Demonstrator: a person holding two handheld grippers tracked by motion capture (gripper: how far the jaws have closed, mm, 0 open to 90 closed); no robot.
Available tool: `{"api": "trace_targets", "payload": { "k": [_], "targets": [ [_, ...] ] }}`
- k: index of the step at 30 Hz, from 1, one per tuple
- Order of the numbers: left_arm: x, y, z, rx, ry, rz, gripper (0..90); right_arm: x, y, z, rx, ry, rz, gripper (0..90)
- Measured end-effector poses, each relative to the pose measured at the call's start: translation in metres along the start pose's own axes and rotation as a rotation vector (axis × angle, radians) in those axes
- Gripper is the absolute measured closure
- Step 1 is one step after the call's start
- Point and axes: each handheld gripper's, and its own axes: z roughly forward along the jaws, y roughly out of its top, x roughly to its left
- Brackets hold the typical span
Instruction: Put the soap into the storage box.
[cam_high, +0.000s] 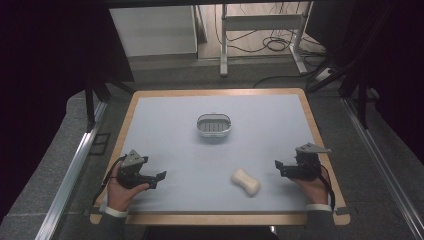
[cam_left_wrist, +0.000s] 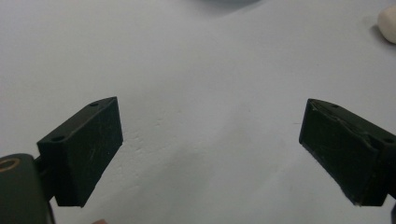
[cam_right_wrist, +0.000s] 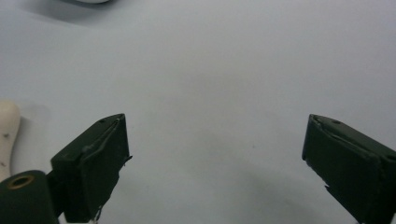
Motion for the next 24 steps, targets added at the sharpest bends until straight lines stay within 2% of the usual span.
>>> {"api": "trace_targets", "payload": {
  "k": [5, 8, 11, 13, 18, 24],
  "targets": [
    [-0.003, -0.002, -0.002, 0.001, -0.002, 0.005, 5.9, 0.003, 0.002, -0.002, -0.026, 0.030, -0.021, 8.3],
    [-0.003, -0.002, -0.004, -0.005, -0.016, -0.012, 5.7, 0.005, 0.005, -0.004, -0.032, 0.023, -0.032, 8.3],
    [-0.003, -0.001, -0.009, -0.039, -0.047, -0.030, 5.5, 0.005, 0.005, -0.007, -0.056, 0.036, -0.065, 9.2],
    [-0.001, -0.001, -0.013, -0.055, -0.037, -0.033, 5.6, 0.005, 0.005, -0.009, -0.069, 0.045, -0.079, 9.2],
    [0.000, -0.001, -0.014, -0.057, -0.026, -0.020, 5.9, 0.001, 0.005, -0.014, -0.100, 0.078, -0.062, 9.6],
    [-0.002, -0.002, -0.011, -0.051, -0.048, -0.017, 5.8, 0.000, 0.004, -0.016, -0.123, 0.090, -0.055, 10.5]
  ]
}}
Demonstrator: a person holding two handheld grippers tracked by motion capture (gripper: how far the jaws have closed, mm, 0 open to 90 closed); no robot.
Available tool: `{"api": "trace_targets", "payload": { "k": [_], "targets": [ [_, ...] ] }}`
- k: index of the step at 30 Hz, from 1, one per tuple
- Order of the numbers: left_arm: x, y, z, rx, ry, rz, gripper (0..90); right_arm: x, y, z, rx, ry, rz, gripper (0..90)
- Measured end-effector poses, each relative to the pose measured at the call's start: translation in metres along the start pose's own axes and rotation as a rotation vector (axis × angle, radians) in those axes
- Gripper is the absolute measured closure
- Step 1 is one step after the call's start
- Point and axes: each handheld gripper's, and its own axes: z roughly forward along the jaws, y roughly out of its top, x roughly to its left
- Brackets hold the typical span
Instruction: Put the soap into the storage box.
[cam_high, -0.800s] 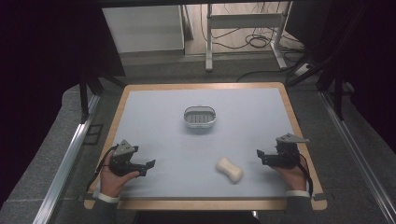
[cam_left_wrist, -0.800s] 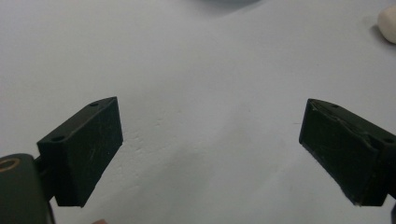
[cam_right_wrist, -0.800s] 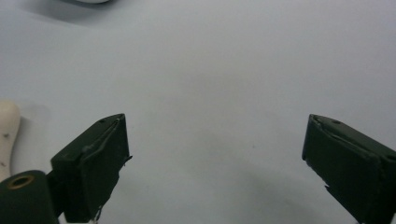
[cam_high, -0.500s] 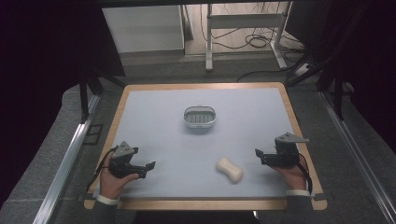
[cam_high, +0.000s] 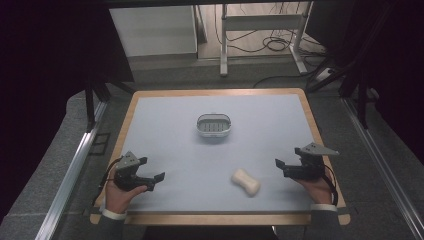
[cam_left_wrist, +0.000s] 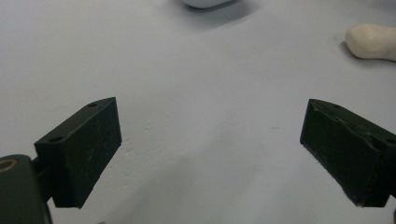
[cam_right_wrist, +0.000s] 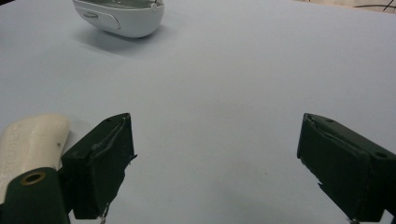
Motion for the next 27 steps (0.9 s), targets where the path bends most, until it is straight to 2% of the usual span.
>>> {"api": "trace_targets", "payload": {
  "k": [8, 9, 11, 15, 18, 25, 27],
  "targets": [
    [0.000, 0.000, 0.001, 0.003, 0.007, 0.006, 6.6, 0.002, 0.001, 0.001, 0.017, -0.002, -0.007, 11.0],
    [0.000, 0.000, 0.001, 0.003, 0.008, 0.007, 6.7, 0.003, 0.001, 0.003, 0.043, -0.036, -0.011, 12.8],
    [0.000, 0.000, 0.001, 0.003, 0.011, 0.008, 6.7, 0.004, 0.002, 0.004, 0.052, -0.050, -0.020, 13.4],
    [0.000, 0.000, 0.001, 0.006, 0.013, 0.011, 6.9, 0.009, 0.005, 0.005, 0.055, -0.039, -0.044, 13.7],
    [0.000, 0.000, 0.000, 0.002, 0.006, 0.008, 6.9, 0.014, 0.009, 0.003, 0.030, 0.008, -0.039, 13.7],
    [0.002, 0.000, -0.004, -0.007, 0.008, 0.001, 7.0, 0.021, 0.017, -0.005, -0.014, 0.054, -0.049, 13.7],
    [0.003, 0.001, -0.004, -0.006, 0.009, 0.001, 7.1, 0.024, 0.019, -0.007, -0.018, 0.079, -0.054, 13.7]
  ]
}}
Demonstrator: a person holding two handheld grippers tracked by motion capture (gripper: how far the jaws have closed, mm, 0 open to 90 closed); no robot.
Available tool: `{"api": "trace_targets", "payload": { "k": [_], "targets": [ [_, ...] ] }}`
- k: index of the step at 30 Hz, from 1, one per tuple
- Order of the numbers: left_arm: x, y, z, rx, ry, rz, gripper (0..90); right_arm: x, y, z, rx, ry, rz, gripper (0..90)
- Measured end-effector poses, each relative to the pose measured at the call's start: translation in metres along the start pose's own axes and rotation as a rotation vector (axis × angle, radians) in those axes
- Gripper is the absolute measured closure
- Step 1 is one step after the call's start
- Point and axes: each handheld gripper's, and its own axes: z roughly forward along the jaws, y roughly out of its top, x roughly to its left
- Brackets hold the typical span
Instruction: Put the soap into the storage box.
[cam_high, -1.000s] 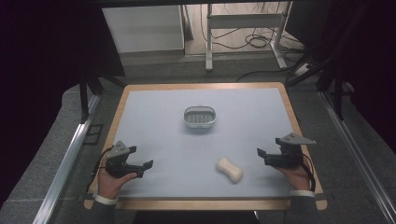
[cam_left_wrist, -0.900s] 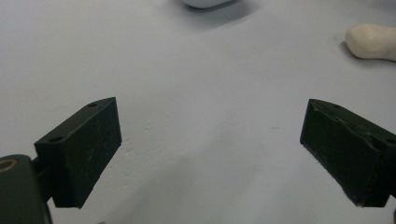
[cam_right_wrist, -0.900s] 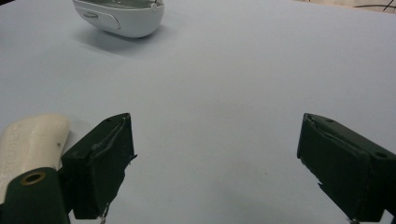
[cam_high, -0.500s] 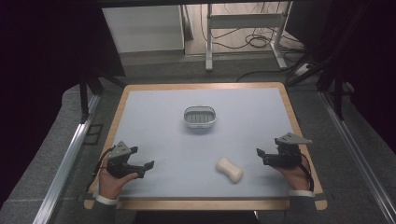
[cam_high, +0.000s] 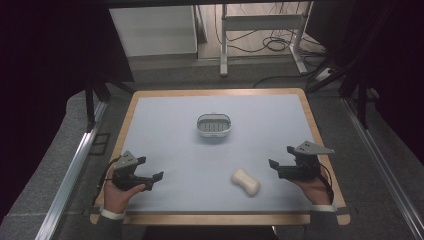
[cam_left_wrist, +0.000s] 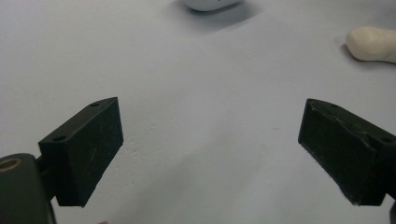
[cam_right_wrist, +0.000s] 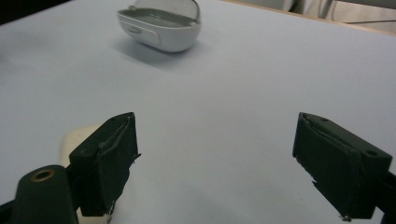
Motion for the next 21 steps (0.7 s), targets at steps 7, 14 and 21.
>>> {"api": "trace_targets", "payload": {
  "k": [7, 14, 21],
  "targets": [
    [-0.001, 0.000, 0.001, 0.007, -0.006, -0.001, 7.0, 0.007, 0.005, -0.001, 0.000, 0.013, -0.014, 13.7],
    [0.000, 0.000, 0.000, 0.017, -0.005, -0.003, 7.0, 0.010, 0.006, 0.001, 0.027, 0.019, -0.016, 13.9],
    [0.001, 0.000, -0.003, 0.014, -0.011, -0.007, 6.9, 0.017, 0.016, 0.001, 0.051, 0.039, -0.043, 14.1]
  ]
}}
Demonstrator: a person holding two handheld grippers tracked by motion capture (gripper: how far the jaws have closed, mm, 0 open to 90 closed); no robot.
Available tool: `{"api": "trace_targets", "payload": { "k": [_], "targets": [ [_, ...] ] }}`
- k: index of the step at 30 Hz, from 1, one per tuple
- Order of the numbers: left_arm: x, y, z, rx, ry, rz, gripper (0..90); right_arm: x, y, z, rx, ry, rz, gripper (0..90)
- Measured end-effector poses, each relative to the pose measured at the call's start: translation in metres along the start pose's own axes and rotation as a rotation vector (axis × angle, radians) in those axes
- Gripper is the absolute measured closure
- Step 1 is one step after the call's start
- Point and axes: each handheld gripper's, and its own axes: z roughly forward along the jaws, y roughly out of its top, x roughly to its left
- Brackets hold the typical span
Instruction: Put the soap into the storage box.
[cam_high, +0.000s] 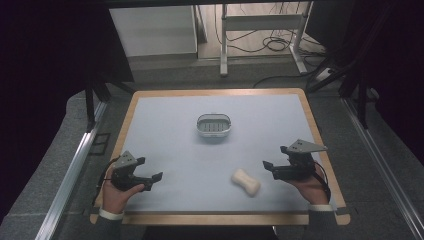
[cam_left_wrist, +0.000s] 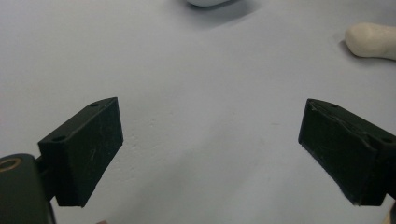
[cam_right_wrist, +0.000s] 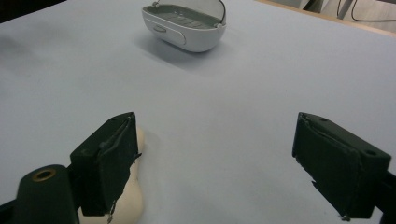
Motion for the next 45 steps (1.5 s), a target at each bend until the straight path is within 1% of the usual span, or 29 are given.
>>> {"api": "trace_targets", "payload": {
  "k": [8, 10, 13, 19, 21, 24, 26, 27, 28, 31, 34, 37, 40, 45],
  "targets": [
    [0.000, 0.000, 0.000, -0.001, -0.011, -0.004, 6.9, 0.009, 0.005, 0.007, 0.054, 0.006, -0.028, 14.1],
    [0.000, 0.000, 0.000, 0.000, -0.012, -0.004, 7.0, 0.012, 0.008, 0.010, 0.070, 0.009, -0.043, 14.1],
    [0.000, 0.000, 0.000, 0.004, -0.013, -0.002, 7.0, 0.016, 0.012, 0.014, 0.101, -0.006, -0.072, 14.6],
    [0.000, 0.000, 0.001, 0.015, -0.014, 0.003, 7.0, 0.023, 0.019, 0.021, 0.157, 0.002, -0.112, 14.7],
    [-0.001, 0.000, 0.002, 0.019, -0.016, 0.004, 7.0, 0.026, 0.020, 0.023, 0.170, 0.020, -0.129, 15.4],
    [-0.001, 0.000, 0.002, 0.022, -0.017, 0.006, 7.0, 0.031, 0.023, 0.025, 0.182, 0.032, -0.152, 15.8],
    [-0.001, 0.000, 0.003, 0.020, -0.018, 0.003, 7.0, 0.034, 0.024, 0.028, 0.202, 0.041, -0.154, 15.7],
    [-0.001, 0.000, 0.003, 0.021, -0.018, 0.003, 7.0, 0.037, 0.025, 0.032, 0.226, 0.049, -0.164, 15.7],
    [-0.001, 0.000, 0.003, 0.021, -0.019, 0.003, 7.0, 0.037, 0.025, 0.032, 0.226, 0.049, -0.164, 15.7],
    [-0.001, 0.000, 0.003, 0.023, -0.019, 0.004, 7.0, 0.042, 0.027, 0.038, 0.275, 0.060, -0.161, 15.8],
    [-0.001, 0.000, 0.003, 0.025, -0.018, 0.005, 7.0, 0.047, 0.029, 0.044, 0.326, 0.068, -0.172, 16.2],
    [-0.001, 0.000, 0.003, 0.028, -0.020, 0.006, 7.0, 0.052, 0.030, 0.049, 0.361, 0.078, -0.169, 16.2],
    [-0.001, 0.000, 0.004, 0.033, -0.022, 0.012, 7.0, 0.056, 0.029, 0.053, 0.395, 0.074, -0.176, 16.2],
    [-0.002, -0.001, 0.005, 0.039, -0.020, 0.014, 7.0, 0.056, 0.026, 0.058, 0.425, 0.080, -0.178, 16.7]
  ]
}}
